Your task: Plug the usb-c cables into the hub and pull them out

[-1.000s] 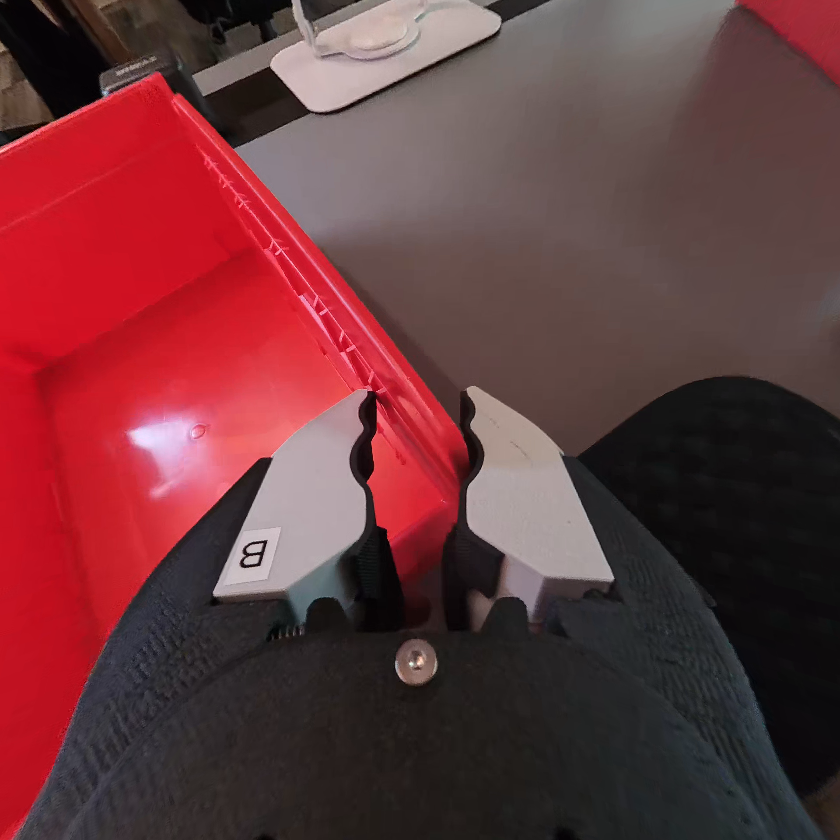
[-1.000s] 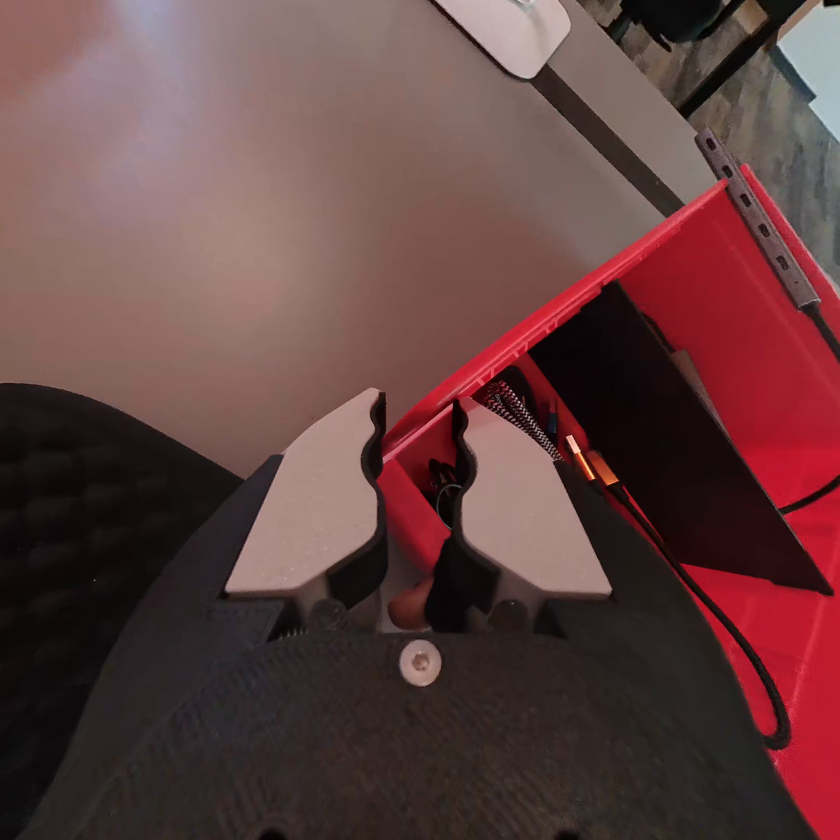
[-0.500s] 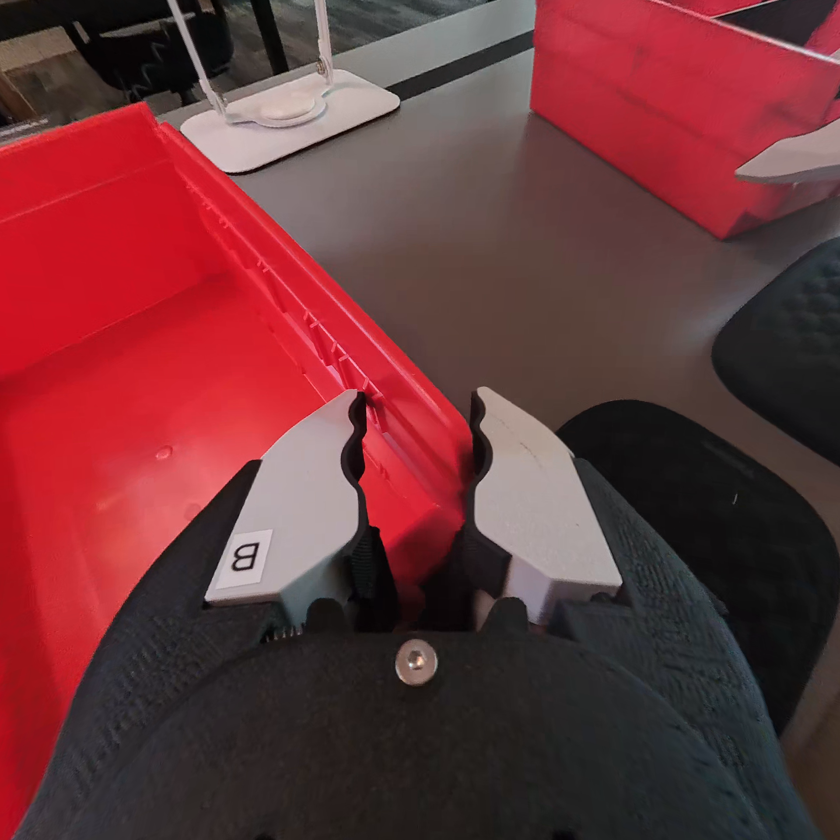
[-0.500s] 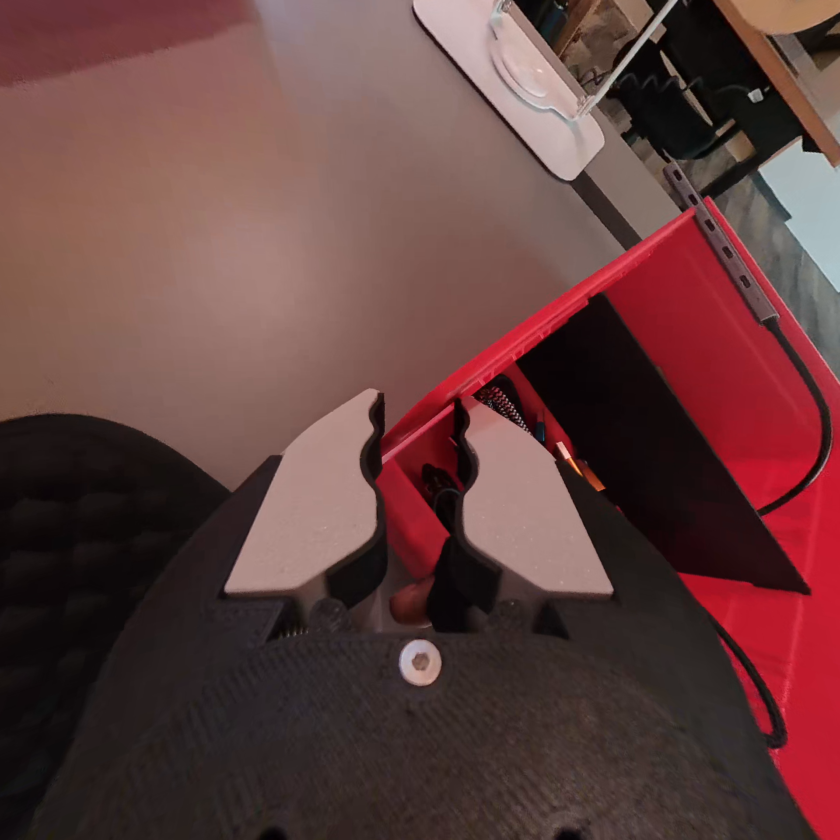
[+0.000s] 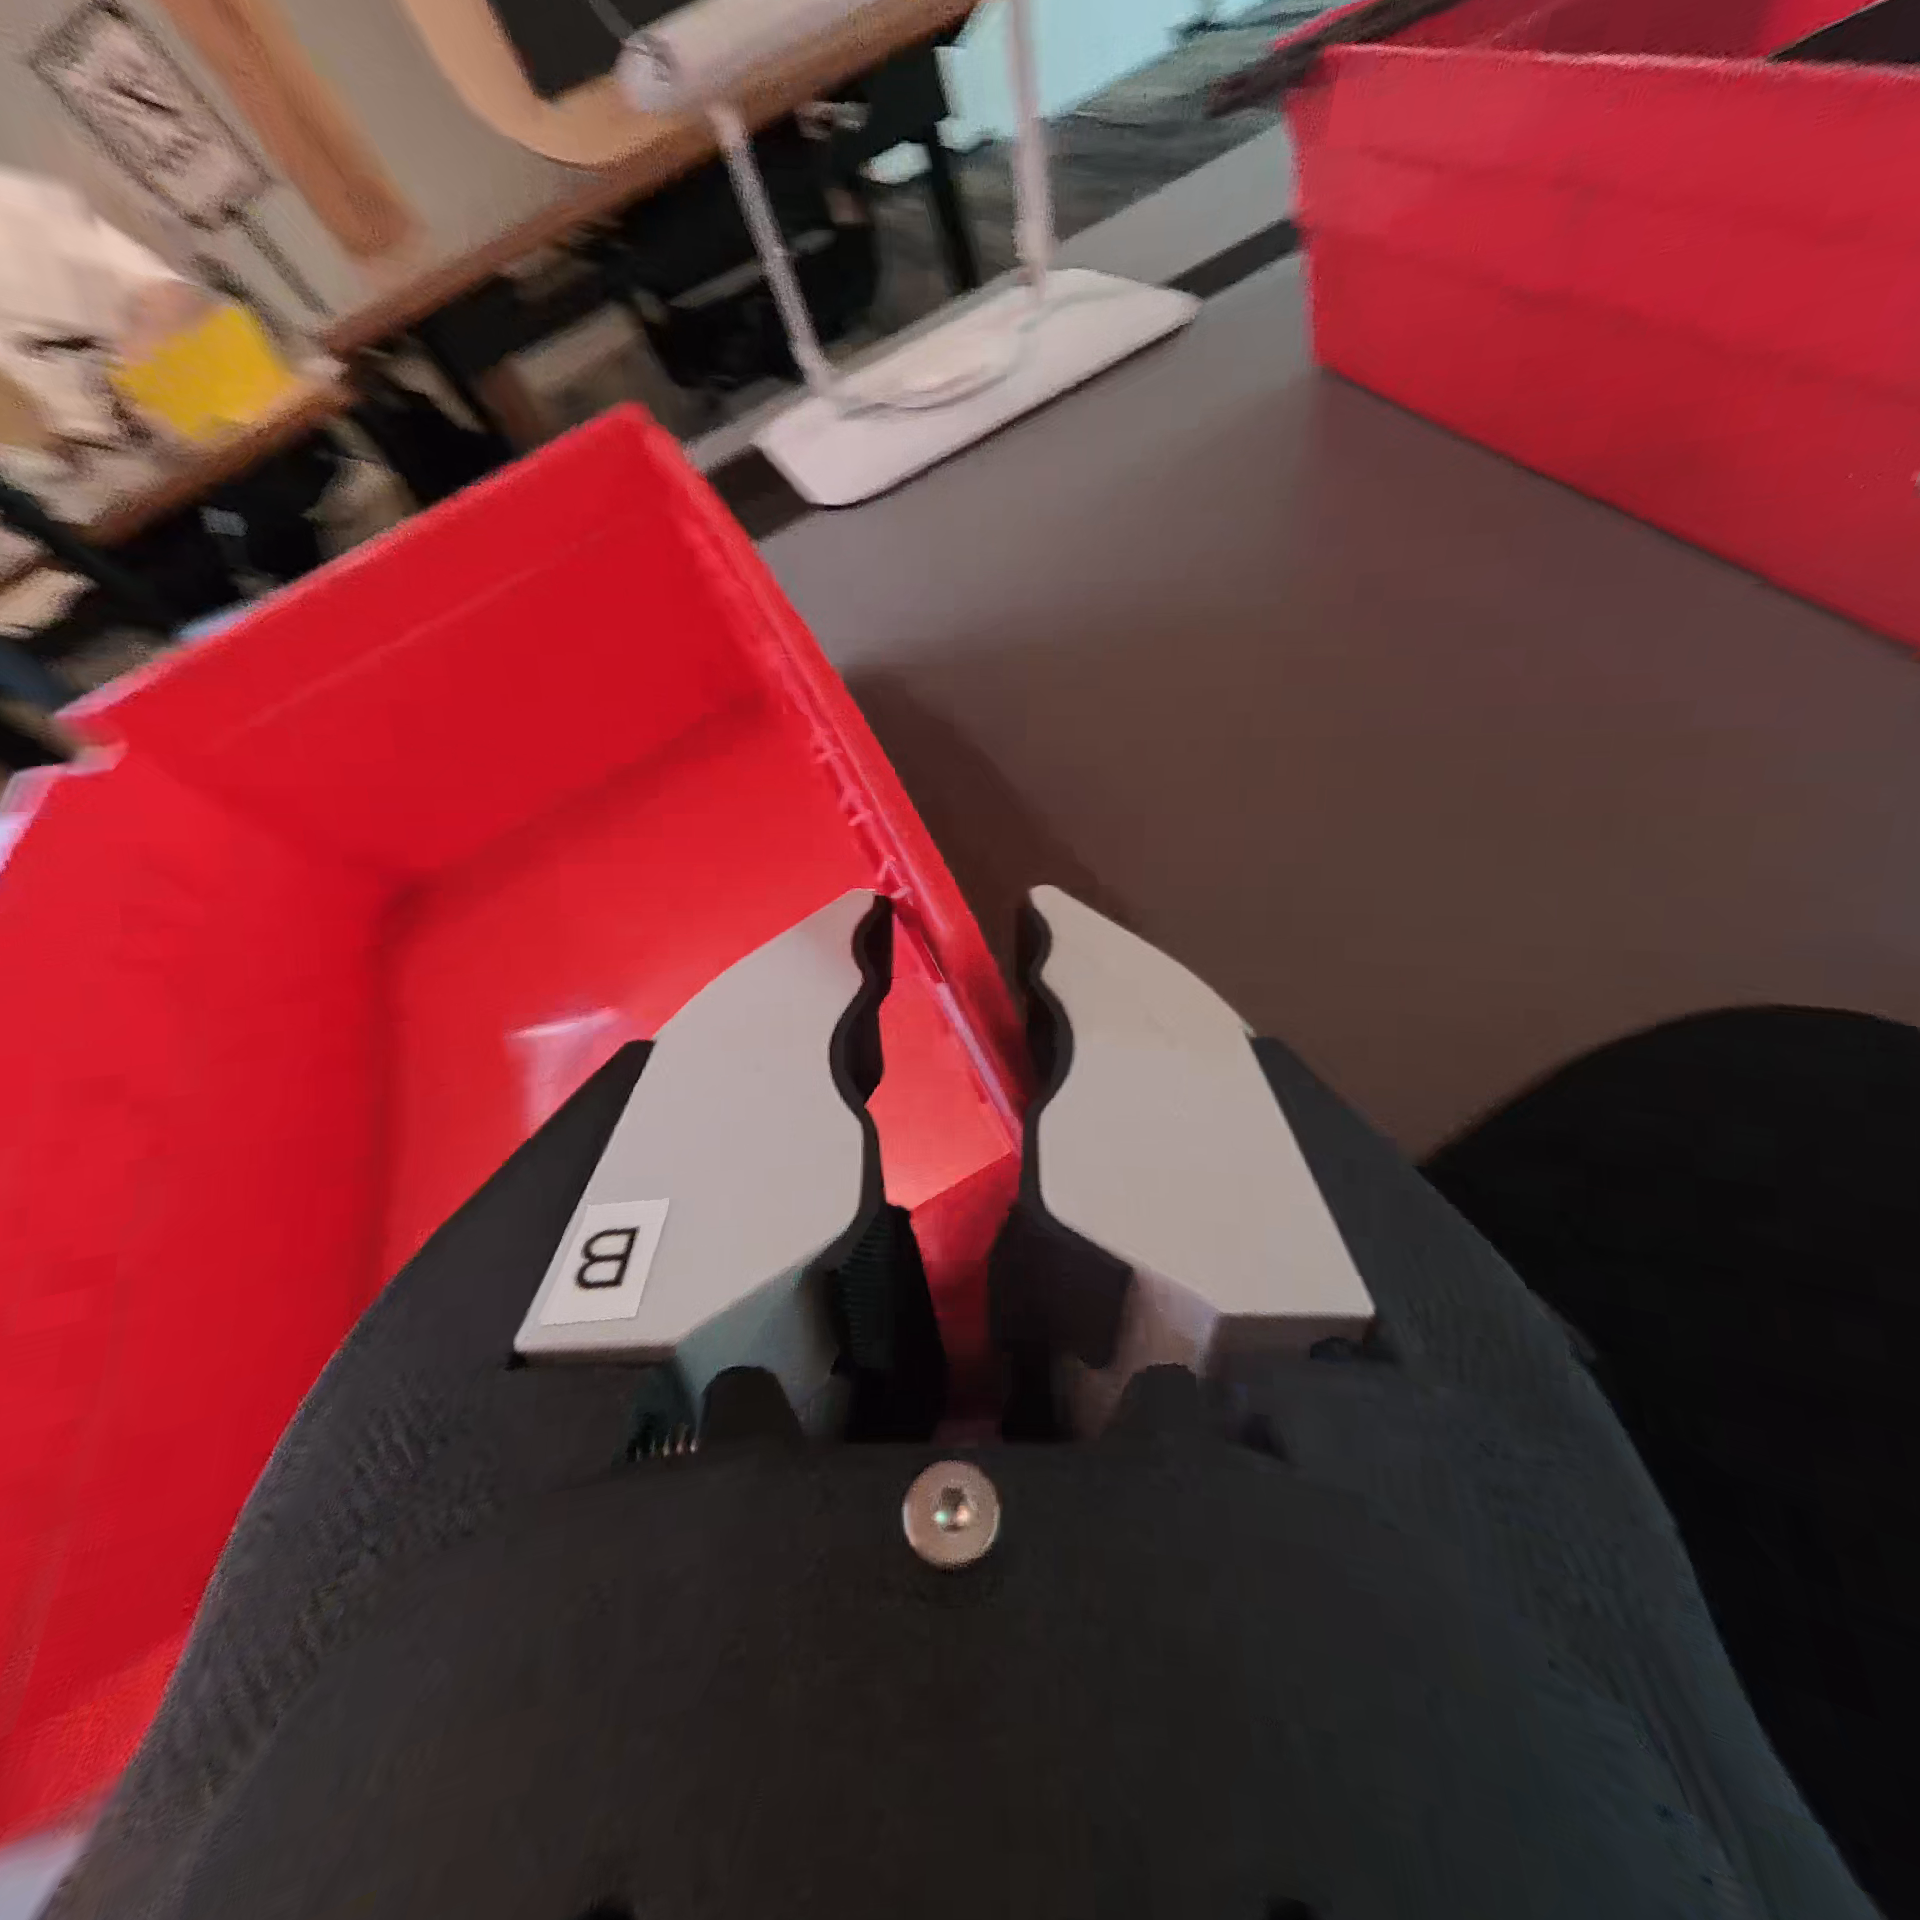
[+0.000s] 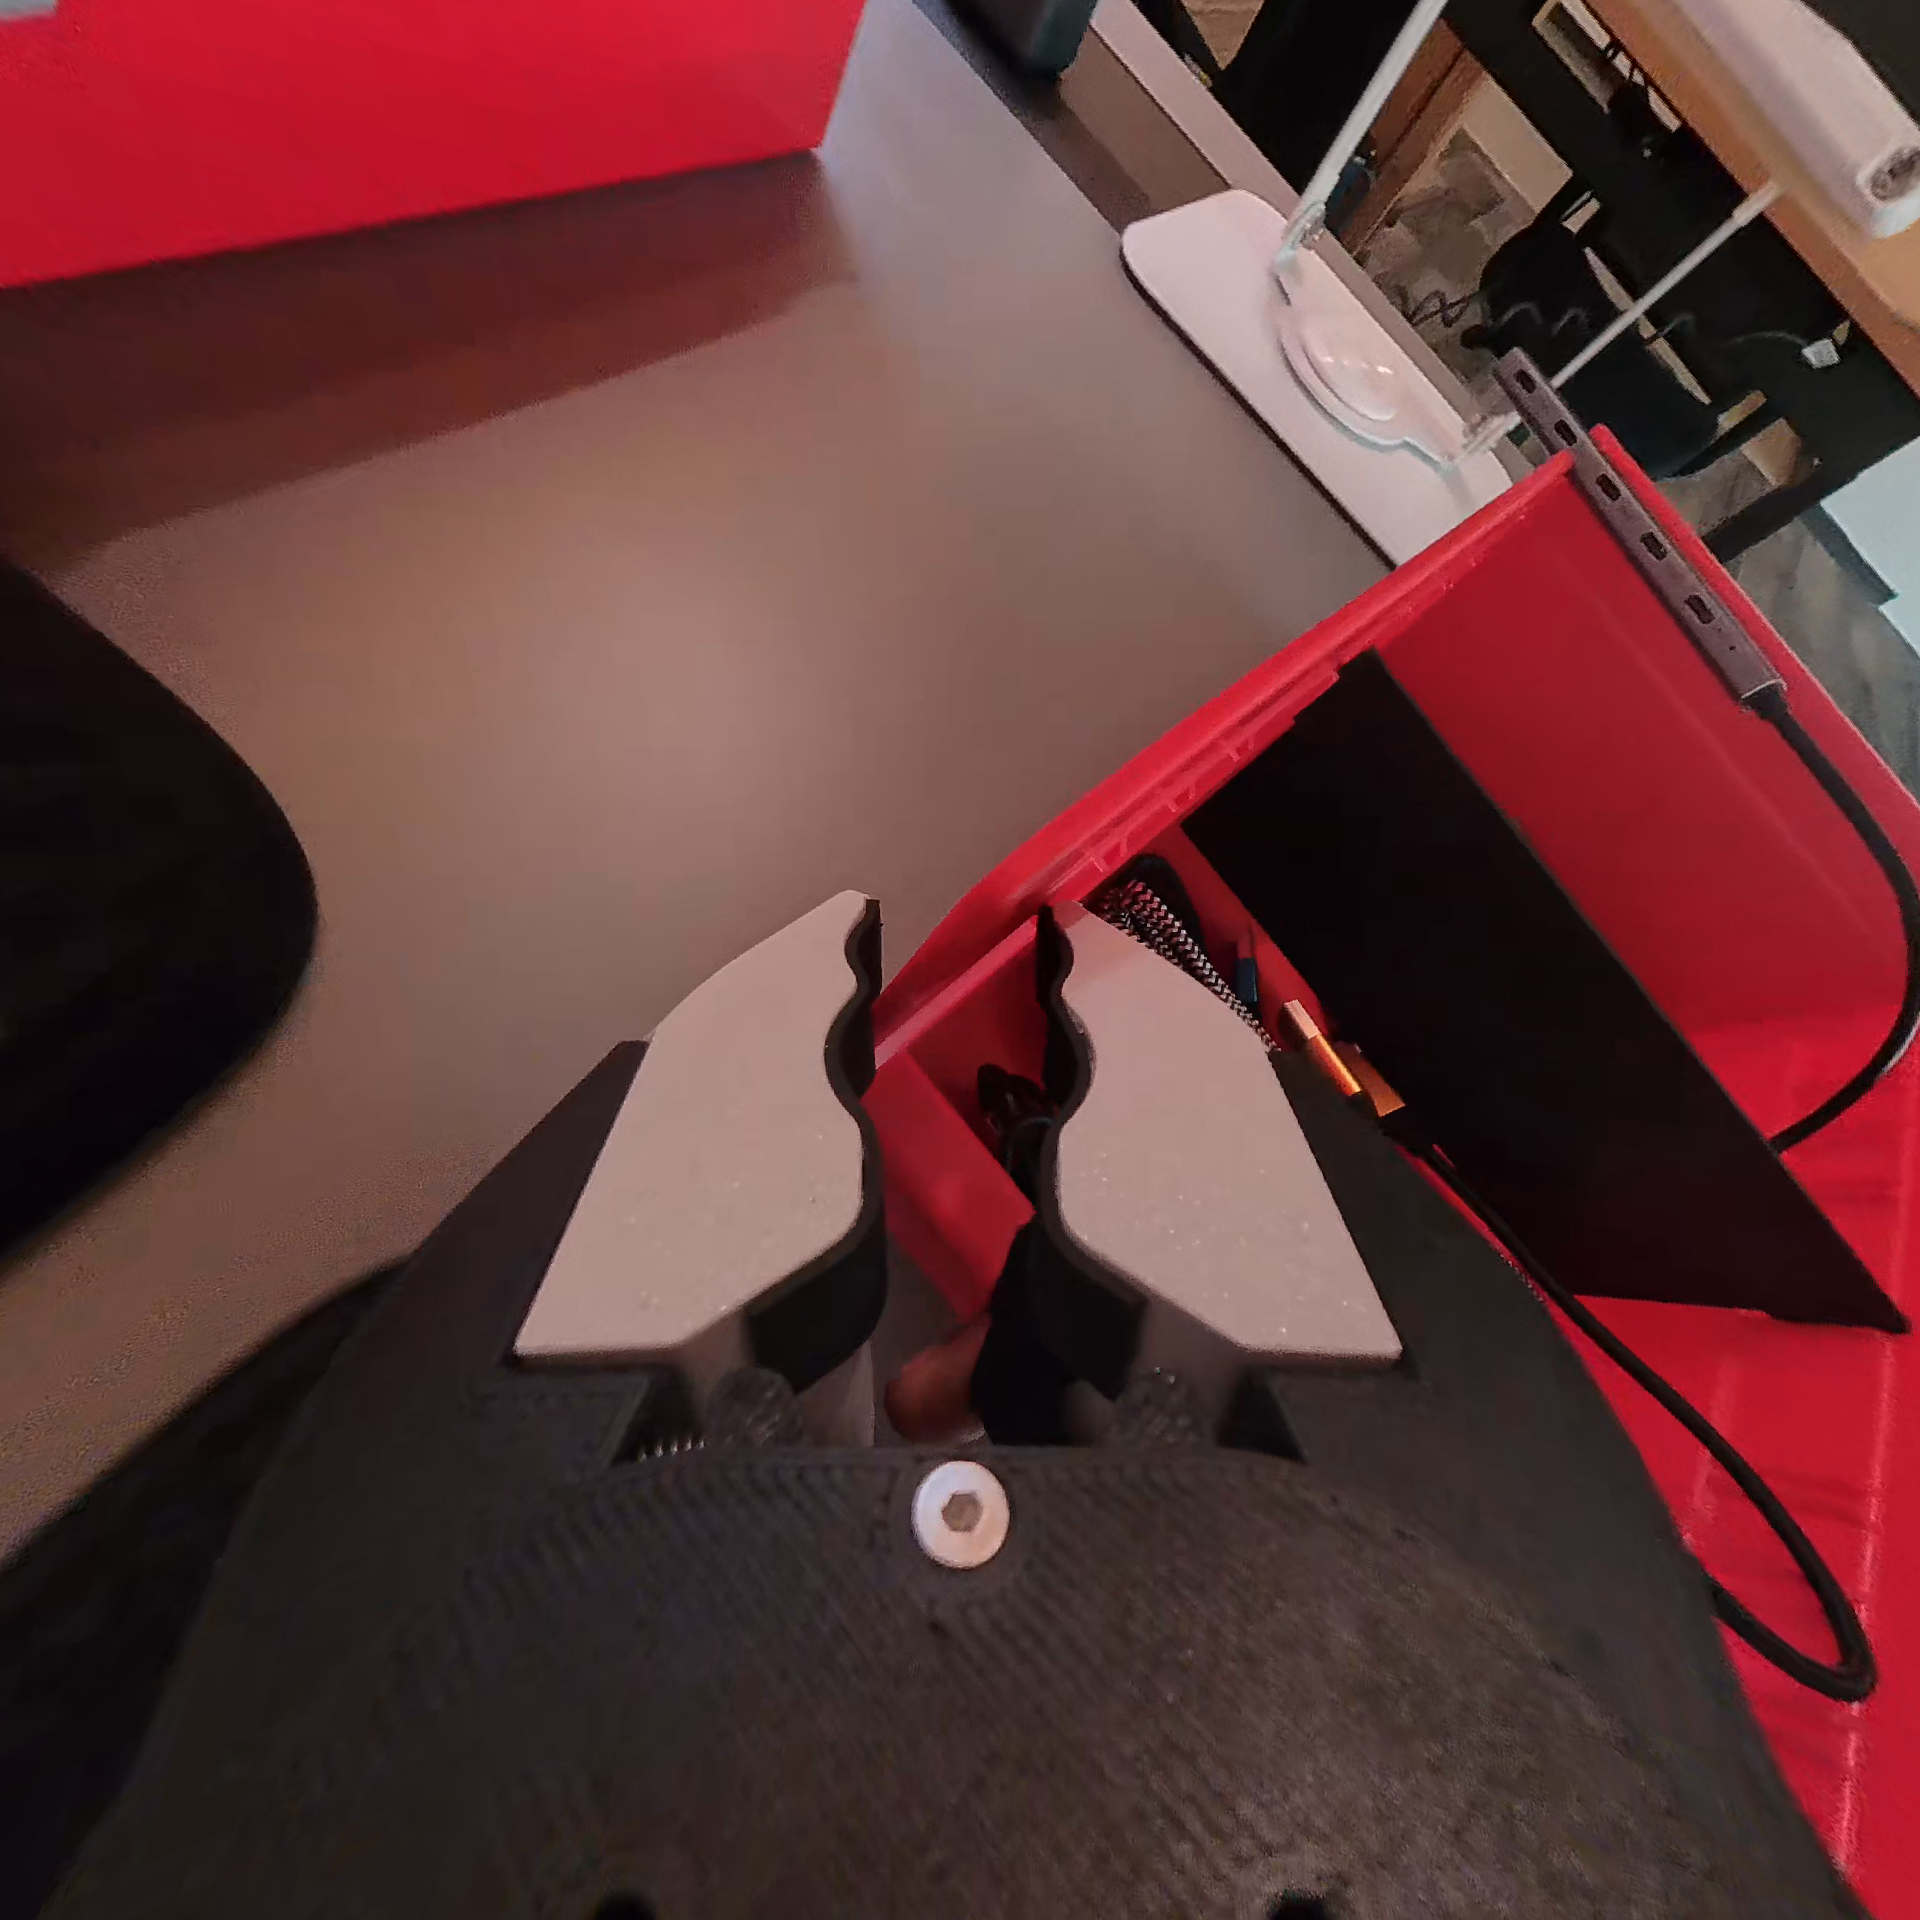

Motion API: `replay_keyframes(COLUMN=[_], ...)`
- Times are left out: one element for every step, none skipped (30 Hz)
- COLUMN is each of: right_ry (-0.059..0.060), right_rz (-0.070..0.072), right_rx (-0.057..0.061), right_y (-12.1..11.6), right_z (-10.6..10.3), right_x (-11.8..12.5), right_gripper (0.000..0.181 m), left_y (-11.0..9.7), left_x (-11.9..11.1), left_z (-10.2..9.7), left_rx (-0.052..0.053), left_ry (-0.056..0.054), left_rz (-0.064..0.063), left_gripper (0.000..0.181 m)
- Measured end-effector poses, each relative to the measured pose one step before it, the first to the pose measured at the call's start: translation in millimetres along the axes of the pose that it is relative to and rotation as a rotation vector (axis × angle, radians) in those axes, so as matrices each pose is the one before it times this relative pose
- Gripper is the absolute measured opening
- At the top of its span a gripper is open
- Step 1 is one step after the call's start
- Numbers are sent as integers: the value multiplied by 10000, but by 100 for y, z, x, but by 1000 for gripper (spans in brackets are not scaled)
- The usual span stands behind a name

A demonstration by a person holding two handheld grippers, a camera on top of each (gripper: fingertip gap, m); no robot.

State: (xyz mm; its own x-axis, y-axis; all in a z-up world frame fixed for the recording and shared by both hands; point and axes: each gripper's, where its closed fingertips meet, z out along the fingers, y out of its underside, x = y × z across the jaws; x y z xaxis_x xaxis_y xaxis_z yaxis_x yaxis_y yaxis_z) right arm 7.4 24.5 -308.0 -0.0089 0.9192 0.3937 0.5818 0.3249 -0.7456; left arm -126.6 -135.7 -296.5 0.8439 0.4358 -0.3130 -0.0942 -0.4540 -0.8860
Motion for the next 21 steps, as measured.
replay_keyframes(right_ry=[39, -19, -65, -85, -88, -86, -89, -91, -104, -134, -168, -197, -214, -222, -229, -193, -230, -256, -275, -239, -192], right_rz=[-134, -309, -307, -192, -159, -142, -61, 38, 55, -37, -79, -136, -189, -155, -122, -153, -223, -223, -156, -97, -24], right_rx=[-69, -107, -124, -115, -69, -5, 63, 129, 176, 188, 152, 95, 83, 105, 142, 163, 144, 153, 158, 191, 253], right_y=[-650, -687, -761, -816, -868, -895, -913, -922, -908, -850, -750, -650, -581, -538, -507, -456, -387, -367, -331, -306, -285], right_z=[452, 429, 449, 472, 517, 524, 551, 562, 570, 509, 426, 320, 249, 206, 188, 186, 165, 153, 178, 231, 275], right_x=[-617, -720, -740, -716, -680, -637, -601, -567, -585, -595, -624, -610, -615, -580, -566, -469, -432, -365, -293, -183, -69], right_gripper=[28, 28, 28, 29, 29, 29, 29, 29, 29, 30, 29, 29, 29, 29, 28, 29, 29, 29, 30, 30, 30], left_y=[300, 239, 139, 114, 167, 126, 112, 51, 25, 57, 37, -14, -36, -38, -34, -29, -132, -10, -8, -234, -454], left_x=[-1206, -910, -576, -232, -71, 13, 161, 281, 390, 356, 352, 404, 479, 545, 640, 688, 638, 704, 406, 407, 329], left_z=[-120, -206, -287, -326, -294, -251, -204, -172, -136, -54, -21, -11, 6, 8, 14, 26, 7, 18, -3, -206, -378], left_rx=[42, 104, 140, 114, 52, 54, 49, 45, 30, -1, -37, -41, -43, -51, -37, -2, 80, -20, -35, 73, 104], left_ry=[-677, -309, 71, 387, 450, 398, 360, 295, 245, 143, 106, 150, 200, 243, 286, 289, 231, 293, 111, 198, 187], left_rz=[216, -123, -506, -666, -662, -517, -339, -226, -139, -49, -32, -37, -21, -32, -79, -103, -56, -3, 19, 296, 242], left_gripper=[15, 10, 7, 7, 9, 9, 13, 17, 20, 25, 28, 31, 33, 33, 34, 36, 39, 38, 32, 25, 27])
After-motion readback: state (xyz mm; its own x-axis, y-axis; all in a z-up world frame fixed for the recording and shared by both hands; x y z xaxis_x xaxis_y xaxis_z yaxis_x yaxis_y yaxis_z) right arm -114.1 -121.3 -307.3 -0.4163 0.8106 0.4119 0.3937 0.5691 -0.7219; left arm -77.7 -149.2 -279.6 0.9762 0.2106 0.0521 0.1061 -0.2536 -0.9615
